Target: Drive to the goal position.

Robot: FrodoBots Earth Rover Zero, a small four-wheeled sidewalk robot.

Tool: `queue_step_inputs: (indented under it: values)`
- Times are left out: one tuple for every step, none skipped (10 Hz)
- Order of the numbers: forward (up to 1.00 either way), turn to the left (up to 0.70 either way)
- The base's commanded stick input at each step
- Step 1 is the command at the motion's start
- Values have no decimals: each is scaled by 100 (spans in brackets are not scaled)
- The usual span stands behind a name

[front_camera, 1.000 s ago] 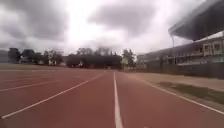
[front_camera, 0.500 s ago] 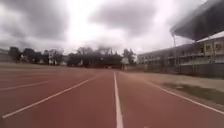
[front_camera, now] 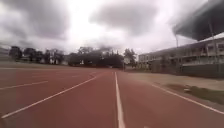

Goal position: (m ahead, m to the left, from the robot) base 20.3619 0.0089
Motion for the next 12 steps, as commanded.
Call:
queue_step_inputs:
  values:
    - [70, -35]
    - [70, -35]
    - [70, -35]
    - [70, -35]
    - [70, -35]
    - [70, -35]
    - [70, -35]
    - [70, -35]
    - [70, -35]
    - [70, -35]
    - [70, -21]
    - [70, -3]
